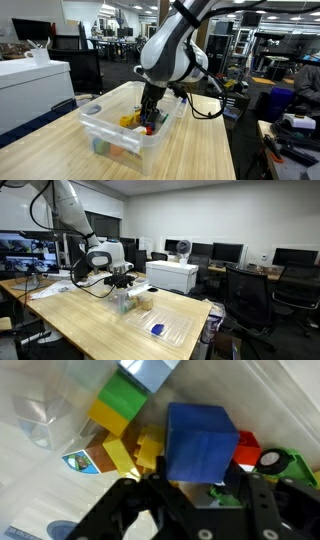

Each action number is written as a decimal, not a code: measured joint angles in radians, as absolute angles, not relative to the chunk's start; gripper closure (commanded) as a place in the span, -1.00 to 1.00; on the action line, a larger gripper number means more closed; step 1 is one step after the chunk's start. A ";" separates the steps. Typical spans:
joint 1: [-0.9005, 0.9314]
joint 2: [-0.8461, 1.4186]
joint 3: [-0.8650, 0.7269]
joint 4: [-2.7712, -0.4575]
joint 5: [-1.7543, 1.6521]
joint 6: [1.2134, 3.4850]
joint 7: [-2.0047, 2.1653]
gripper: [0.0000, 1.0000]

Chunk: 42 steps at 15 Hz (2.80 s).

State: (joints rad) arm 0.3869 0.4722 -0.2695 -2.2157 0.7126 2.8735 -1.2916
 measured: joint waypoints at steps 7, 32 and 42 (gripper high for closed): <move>0.384 0.416 -0.299 -2.216 0.726 2.881 -1.283 0.36; 0.126 0.306 -0.444 -2.131 1.204 2.937 -1.256 0.36; 0.120 0.478 -0.448 -2.040 1.204 2.911 -1.131 -1.00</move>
State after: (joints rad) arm 0.1200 0.4780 -0.4482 -2.0405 1.2036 2.9108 -1.1313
